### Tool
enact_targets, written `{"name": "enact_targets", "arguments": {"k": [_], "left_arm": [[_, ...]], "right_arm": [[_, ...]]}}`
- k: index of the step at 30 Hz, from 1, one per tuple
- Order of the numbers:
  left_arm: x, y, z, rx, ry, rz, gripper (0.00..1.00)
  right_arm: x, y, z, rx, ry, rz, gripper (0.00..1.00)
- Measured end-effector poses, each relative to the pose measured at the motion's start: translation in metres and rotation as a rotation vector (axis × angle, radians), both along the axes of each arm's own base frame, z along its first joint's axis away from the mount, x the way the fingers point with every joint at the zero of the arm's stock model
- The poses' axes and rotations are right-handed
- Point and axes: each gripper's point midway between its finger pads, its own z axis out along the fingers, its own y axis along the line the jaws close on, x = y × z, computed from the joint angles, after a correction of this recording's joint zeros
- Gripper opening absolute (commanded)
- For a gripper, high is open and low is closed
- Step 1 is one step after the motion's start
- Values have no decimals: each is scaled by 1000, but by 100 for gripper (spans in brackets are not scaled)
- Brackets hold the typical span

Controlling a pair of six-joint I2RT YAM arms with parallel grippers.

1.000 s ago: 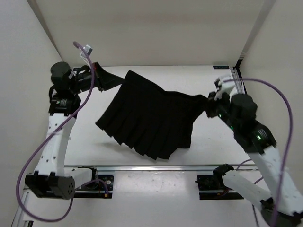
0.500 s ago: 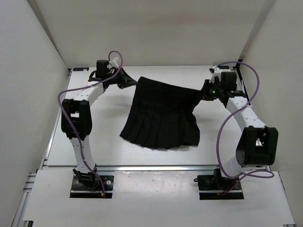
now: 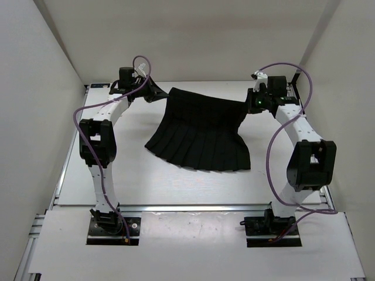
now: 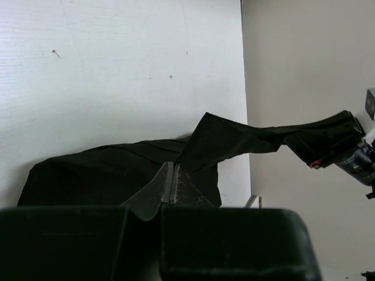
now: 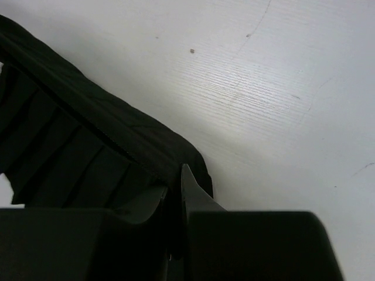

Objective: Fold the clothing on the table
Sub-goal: Fold the skirt

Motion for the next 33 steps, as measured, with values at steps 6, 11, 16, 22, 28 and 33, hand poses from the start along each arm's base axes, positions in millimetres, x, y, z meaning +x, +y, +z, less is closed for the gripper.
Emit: {"name": "enact_targets", "arguments": {"k": [6, 11, 16, 22, 28, 33], "left_arm": [[2, 1, -14, 26, 23, -8, 0], [-1, 2, -27, 42, 61, -4, 0], [-1, 3, -28, 44, 64, -5, 0], [-3, 4, -34, 53, 71, -2, 0], [-6, 10, -49, 68, 101, 17, 0], [-6, 15, -53, 76, 107, 27, 0]], "right_arm": [[11, -3, -42, -135, 108, 34, 0], [8, -4, -57, -253, 126, 43, 0], [23, -7, -46, -421, 37, 17, 0], [45, -7, -28, -672, -134, -15, 0], [53, 0, -37, -908, -233, 17, 0], [46, 6, -57, -1076, -302, 91, 0]]}}
